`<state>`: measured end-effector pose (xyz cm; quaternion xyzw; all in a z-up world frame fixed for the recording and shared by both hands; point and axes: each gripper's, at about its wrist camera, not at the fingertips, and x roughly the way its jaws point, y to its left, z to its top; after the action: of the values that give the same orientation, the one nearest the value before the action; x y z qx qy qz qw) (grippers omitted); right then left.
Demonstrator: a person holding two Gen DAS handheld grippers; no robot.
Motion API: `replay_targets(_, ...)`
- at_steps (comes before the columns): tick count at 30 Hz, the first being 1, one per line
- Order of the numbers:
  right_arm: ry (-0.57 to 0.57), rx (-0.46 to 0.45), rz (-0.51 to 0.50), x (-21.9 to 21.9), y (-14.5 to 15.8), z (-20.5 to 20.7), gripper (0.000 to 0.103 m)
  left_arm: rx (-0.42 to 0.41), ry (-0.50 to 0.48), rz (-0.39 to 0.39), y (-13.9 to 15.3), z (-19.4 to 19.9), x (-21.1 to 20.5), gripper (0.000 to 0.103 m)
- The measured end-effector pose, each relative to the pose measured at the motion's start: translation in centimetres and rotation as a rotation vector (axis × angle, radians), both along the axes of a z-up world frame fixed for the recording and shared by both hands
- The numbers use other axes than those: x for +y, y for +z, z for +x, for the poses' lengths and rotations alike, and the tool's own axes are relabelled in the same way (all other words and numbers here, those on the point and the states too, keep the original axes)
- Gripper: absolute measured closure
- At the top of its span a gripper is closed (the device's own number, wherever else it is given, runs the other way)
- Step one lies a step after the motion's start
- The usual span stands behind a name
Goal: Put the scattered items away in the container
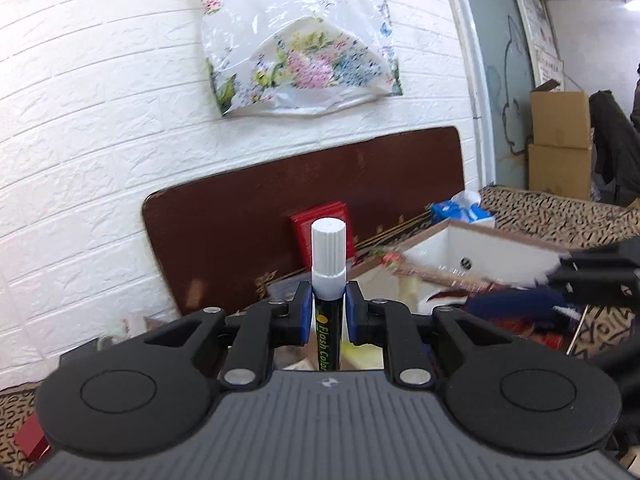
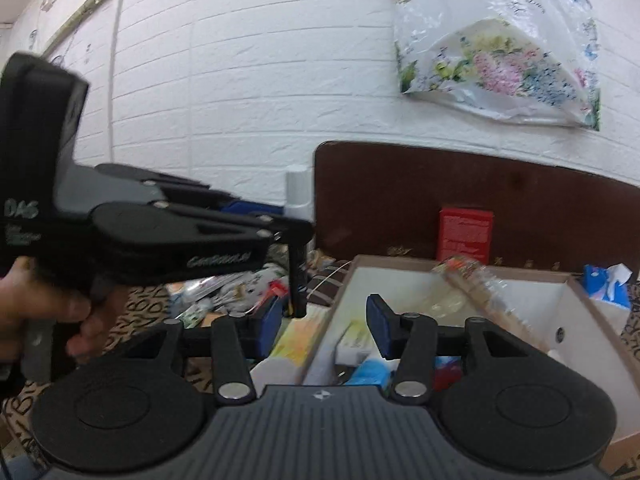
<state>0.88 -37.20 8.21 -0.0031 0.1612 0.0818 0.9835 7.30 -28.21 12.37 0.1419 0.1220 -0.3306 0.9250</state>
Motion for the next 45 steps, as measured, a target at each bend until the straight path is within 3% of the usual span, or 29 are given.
replay_targets(3, 0.067, 0.053, 0.011, 3.1, -1.8, -1.5, 0.057, 0.02, 0.037, 0.012, -1.1, -0.4, 1.4, 0.084)
replay_targets(6, 0.127, 0.163, 0.014, 5.9, -4.2, -1.9, 0.06, 0.03, 0.075, 0.033, -2.3, -0.7, 2.6, 0.084)
replay_targets(12, -0.045, 0.27, -0.123, 8.6, -8.5, 0.5, 0.058, 0.086, 0.134, 0.064, -5.1, -0.9, 4.5, 0.084)
replay_targets(14, -0.106, 0.278, -0.154, 9.1, -9.3, 1.2, 0.049, 0.105, 0.144, 0.084, -6.0, -0.8, 4.7, 0.084)
replay_targets(16, -0.124, 0.297, -0.168, 9.3, -10.6, 1.8, 0.046, 0.113, 0.151, 0.088, -6.5, -1.1, 5.1, 0.085)
replay_targets(18, -0.143, 0.277, -0.122, 9.3, -11.3, 2.1, 0.037, 0.117, 0.154, 0.095, -6.8, -1.2, 5.3, 0.085)
replay_targets(21, -0.11, 0.295, -0.068, 9.4, -11.5, 2.5, 0.025, 0.122, 0.163, 0.09, -6.9, -1.4, 5.8, 0.085)
replay_targets(22, -0.08, 0.286, -0.084, 9.4, -11.6, 2.6, 0.026, 0.125, 0.166, 0.084, -6.9, -1.3, 6.0, 0.085)
replay_targets(24, -0.028, 0.283, -0.058, 8.7, -11.4, 2.5, 0.046, 0.124, 0.173, 0.079, -6.9, -1.2, 6.1, 0.085)
replay_targets(25, -0.008, 0.287, -0.057, 8.5, -11.1, 2.5, 0.048, 0.122, 0.175, 0.078, -6.9, -1.2, 6.3, 0.085)
replay_targets(39, 0.059, 0.144, -0.156, 9.4, -6.0, 1.2, 0.05, 0.063, 0.214, 0.021, -4.8, -0.9, 7.7, 0.09)
replay_targets(45, 0.046, 0.145, -0.175, 9.2, -5.8, 1.2, 0.05, 0.185, 0.206, 0.044, -6.9, 1.1, 7.7, 0.088)
